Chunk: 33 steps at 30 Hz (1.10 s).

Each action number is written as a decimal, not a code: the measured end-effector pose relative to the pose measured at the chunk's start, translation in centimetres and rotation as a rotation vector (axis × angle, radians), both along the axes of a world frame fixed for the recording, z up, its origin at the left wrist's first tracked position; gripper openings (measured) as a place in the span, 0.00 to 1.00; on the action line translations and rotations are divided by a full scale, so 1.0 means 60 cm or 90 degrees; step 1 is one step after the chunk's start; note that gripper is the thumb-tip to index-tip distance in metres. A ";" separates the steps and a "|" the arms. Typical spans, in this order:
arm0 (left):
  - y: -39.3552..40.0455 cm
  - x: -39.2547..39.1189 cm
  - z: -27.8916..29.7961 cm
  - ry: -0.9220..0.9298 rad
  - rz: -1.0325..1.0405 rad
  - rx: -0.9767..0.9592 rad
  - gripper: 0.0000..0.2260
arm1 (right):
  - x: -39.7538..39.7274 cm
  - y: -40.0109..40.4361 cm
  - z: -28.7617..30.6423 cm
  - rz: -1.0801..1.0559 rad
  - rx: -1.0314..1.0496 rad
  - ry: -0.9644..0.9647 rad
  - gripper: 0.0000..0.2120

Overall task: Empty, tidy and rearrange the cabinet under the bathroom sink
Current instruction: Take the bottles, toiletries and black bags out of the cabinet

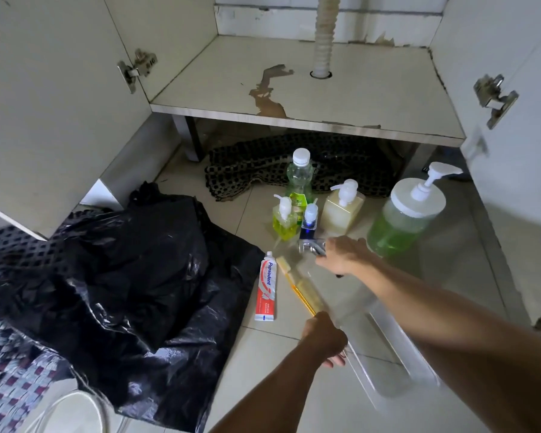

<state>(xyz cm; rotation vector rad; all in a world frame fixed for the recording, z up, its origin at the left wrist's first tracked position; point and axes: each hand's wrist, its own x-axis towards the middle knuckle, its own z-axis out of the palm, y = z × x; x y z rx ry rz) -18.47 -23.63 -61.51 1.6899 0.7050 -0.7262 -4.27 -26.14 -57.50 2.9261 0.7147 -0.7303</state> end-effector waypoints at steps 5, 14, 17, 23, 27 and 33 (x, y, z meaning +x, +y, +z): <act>0.028 -0.026 0.021 0.030 -0.081 -0.022 0.14 | -0.012 -0.012 0.072 -0.039 0.013 0.126 0.14; 0.083 -0.038 0.073 0.065 -0.135 0.024 0.08 | -0.113 -0.081 0.162 -0.123 -0.050 0.210 0.14; 0.081 -0.046 0.084 0.056 -0.120 0.033 0.09 | -0.162 -0.092 0.155 -0.153 -0.071 0.209 0.15; 0.063 -0.087 0.085 0.045 -0.080 0.051 0.08 | -0.247 -0.106 0.086 -0.176 -0.097 0.202 0.13; 0.064 -0.103 0.076 0.063 -0.076 0.074 0.09 | -0.280 -0.103 0.039 -0.209 -0.082 0.186 0.11; 0.069 -0.121 0.055 0.074 -0.076 0.103 0.10 | -0.296 -0.107 0.016 -0.177 -0.091 0.117 0.19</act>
